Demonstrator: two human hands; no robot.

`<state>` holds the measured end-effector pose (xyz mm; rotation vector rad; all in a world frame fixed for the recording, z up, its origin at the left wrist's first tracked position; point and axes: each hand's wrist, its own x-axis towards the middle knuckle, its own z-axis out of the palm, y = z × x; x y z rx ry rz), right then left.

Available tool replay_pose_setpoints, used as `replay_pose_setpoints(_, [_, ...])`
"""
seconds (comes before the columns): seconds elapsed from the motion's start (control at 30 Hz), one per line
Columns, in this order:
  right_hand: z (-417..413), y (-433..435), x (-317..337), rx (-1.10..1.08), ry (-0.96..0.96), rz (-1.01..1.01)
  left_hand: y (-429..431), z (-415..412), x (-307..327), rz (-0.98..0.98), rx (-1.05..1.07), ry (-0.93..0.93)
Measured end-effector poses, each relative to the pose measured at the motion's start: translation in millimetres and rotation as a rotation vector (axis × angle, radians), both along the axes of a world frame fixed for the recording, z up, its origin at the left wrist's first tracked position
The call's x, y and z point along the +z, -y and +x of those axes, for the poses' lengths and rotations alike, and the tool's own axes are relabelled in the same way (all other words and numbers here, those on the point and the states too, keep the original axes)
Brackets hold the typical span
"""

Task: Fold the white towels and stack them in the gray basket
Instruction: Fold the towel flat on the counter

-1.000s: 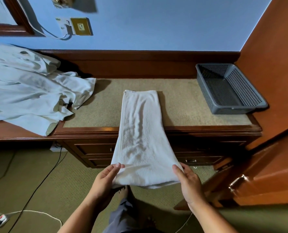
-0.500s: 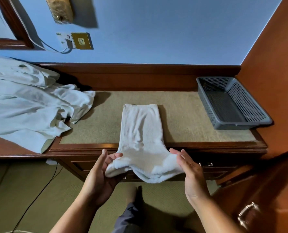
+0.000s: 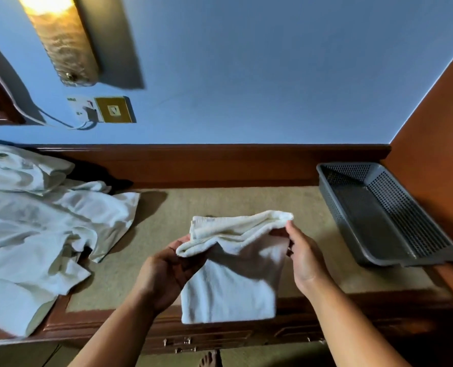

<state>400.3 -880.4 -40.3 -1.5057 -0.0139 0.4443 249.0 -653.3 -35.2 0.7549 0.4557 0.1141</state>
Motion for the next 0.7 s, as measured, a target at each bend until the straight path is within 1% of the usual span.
replay_pose_setpoints(0.1, [23.9,-27.8,-8.5,-0.012,-0.009,-0.052,-25.3,27.3,-20.6,0.103,-0.074,-0.047])
replay_pose_setpoints(0.2, [48.5,-53.5,-38.4,-0.021,-0.029,-0.176,-48.2,46.7,-51.3,0.151,-0.134,-0.124])
replay_pose_setpoints(0.27, [63.8,-67.6,-60.7,0.014,-0.058,-0.261,-59.2,61.0,-70.5,0.211,-0.164,-0.209])
replay_pose_setpoints(0.37, [80.7,-83.4,-87.6,0.055,-0.078,-0.386,-67.3,84.7,-93.9,0.280,-0.133,-0.372])
replay_pose_setpoints(0.53, [105.1,-107.3,-114.1,0.068,-0.071,-0.580,-85.0,122.1,-126.0,0.281,-0.073,-0.589])
replay_pose_setpoints(0.7, [133.3,-124.4,-138.2,0.142,-0.079,-0.728,-102.3,154.7,-149.0,0.257,-0.127,-0.743])
